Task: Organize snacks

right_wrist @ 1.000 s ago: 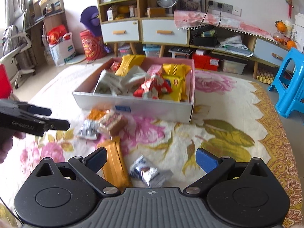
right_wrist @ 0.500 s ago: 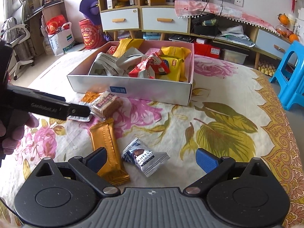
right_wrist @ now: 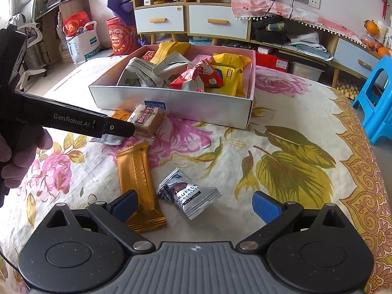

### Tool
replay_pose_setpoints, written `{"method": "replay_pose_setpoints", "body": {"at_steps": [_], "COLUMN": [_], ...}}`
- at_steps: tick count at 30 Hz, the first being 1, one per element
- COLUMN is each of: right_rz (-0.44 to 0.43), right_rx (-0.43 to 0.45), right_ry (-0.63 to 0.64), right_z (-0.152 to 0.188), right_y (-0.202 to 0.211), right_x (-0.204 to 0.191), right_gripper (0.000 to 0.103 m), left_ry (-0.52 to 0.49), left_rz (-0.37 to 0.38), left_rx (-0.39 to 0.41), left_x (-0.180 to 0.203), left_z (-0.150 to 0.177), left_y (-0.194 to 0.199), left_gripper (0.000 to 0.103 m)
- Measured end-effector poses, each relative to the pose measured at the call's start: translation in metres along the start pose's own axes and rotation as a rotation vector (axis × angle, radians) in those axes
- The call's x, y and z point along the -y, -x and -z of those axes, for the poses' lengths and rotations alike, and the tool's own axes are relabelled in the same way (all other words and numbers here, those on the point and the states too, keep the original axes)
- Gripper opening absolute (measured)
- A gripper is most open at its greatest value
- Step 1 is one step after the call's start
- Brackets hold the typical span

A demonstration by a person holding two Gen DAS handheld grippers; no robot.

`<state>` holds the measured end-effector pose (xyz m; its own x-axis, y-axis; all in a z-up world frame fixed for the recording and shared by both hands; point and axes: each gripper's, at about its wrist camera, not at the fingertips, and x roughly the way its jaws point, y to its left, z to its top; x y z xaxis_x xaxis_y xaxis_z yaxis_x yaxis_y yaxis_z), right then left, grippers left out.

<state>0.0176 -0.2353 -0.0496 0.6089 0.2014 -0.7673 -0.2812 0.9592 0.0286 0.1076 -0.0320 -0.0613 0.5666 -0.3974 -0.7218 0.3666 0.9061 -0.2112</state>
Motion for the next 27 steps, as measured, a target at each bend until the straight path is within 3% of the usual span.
{"method": "replay_pose_setpoints", "body": {"at_steps": [10,15,18,22,25,27], "right_rz": [0.003,0.008,0.004,-0.003,0.003,0.008], "right_rx": [-0.006,-0.012,-0.019,-0.041,-0.053,-0.048], "right_ry": [0.000,-0.009,-0.017,-0.009,-0.008,-0.004], "right_z": [0.001,0.001,0.001,-0.002,0.000,0.000], "right_y": [0.001,0.001,0.000,0.000,-0.003,-0.002], "right_x": [-0.001,0.001,0.002,0.002,0.003,0.003], "right_gripper": [0.088,0.080,0.063,0.031,0.022,0.018], "left_ry": [-0.016,-0.010,-0.011,0.010,0.023,0.012], "left_rz": [-0.020,-0.028,-0.035,-0.038,-0.027,-0.021], "left_rx": [-0.012,-0.011,-0.008,0.001,0.000,-0.006], "left_x": [-0.008,-0.017,-0.022,-0.025,-0.022,-0.017], "left_z": [0.001,0.004,0.006,0.004,0.003,0.002], "left_y": [0.008,0.013,0.016,0.014,0.012,0.009], "left_gripper": [0.024,0.023,0.023,0.024,0.027,0.036]}}
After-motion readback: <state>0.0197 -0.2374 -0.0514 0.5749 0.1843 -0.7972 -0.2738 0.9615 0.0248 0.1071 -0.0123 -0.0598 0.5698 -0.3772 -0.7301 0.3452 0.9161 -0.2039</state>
